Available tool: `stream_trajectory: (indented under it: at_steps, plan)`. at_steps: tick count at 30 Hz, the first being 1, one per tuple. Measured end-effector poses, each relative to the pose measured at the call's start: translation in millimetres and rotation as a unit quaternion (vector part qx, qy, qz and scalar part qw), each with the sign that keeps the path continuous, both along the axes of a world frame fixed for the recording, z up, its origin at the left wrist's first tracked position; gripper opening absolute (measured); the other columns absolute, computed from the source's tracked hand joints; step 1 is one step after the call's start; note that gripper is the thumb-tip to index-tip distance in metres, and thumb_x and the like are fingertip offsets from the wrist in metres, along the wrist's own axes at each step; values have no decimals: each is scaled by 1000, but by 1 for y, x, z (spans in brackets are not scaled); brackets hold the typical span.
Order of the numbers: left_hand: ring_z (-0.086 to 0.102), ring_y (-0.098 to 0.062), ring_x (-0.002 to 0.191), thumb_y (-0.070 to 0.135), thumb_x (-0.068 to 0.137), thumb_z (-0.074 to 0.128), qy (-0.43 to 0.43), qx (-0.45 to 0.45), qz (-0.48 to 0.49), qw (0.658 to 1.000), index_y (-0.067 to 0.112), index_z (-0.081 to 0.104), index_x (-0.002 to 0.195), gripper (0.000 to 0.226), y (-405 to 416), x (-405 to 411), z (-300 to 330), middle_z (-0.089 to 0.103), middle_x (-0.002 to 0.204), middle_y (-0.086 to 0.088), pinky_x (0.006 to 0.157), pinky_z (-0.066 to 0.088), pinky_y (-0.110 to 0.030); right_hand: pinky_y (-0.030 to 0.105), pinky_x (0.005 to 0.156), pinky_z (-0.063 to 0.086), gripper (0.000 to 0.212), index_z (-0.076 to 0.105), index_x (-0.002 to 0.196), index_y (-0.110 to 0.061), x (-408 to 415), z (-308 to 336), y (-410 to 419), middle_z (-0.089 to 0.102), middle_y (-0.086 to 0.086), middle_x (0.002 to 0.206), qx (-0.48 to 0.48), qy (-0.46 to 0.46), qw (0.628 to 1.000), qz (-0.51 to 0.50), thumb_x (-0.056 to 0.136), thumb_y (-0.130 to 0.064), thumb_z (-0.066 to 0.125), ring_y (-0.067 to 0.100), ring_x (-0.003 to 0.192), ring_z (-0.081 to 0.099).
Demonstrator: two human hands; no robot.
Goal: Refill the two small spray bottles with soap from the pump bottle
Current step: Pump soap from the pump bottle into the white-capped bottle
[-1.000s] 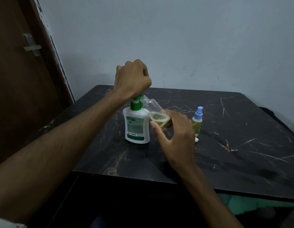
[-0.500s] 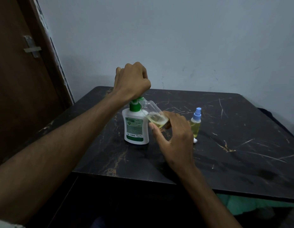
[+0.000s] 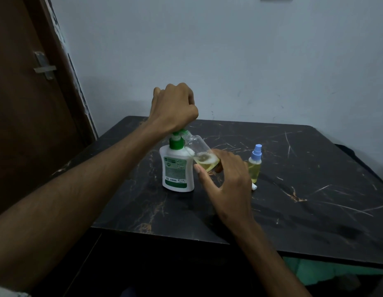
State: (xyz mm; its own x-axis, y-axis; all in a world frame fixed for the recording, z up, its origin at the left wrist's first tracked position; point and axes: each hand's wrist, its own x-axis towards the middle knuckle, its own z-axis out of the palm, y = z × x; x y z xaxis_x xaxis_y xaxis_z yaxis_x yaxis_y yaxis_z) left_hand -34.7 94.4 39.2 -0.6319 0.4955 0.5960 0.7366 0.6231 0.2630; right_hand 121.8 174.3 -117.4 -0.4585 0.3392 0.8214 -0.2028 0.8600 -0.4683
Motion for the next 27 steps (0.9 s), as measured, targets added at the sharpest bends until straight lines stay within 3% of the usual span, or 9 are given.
stream_trajectory:
  at_steps: [4,9,16,27]
  plan:
    - [67,-17,75,18,71,56,-8,12,-3,1000,16,80,81,26,-2,-3,-6,76,81,3,96,54,-51,40,84,49,37,67,120,-17,-1,0,0,67,-6,104,4,-2,1000,3,96,-45,72,12,91,57]
    - [66,-17,75,19,70,57,1,4,-1,1000,18,78,79,24,-1,-1,-3,75,79,4,101,48,-47,41,83,49,37,67,120,-18,1,0,0,67,-6,103,1,1,1000,1,96,-45,72,13,90,58]
    - [68,-18,75,16,73,59,-17,13,-2,1000,16,81,84,25,-1,-1,-8,76,80,3,95,55,-53,42,83,49,35,67,120,-18,1,1,-1,66,-7,103,1,-4,1000,5,96,-43,73,13,91,57]
    - [68,-17,78,14,76,60,-12,8,0,1000,16,80,83,21,-1,-3,-6,76,83,2,98,53,-51,39,84,48,36,67,120,-18,0,2,-1,66,-8,102,-4,6,1000,6,96,-44,72,8,89,55]
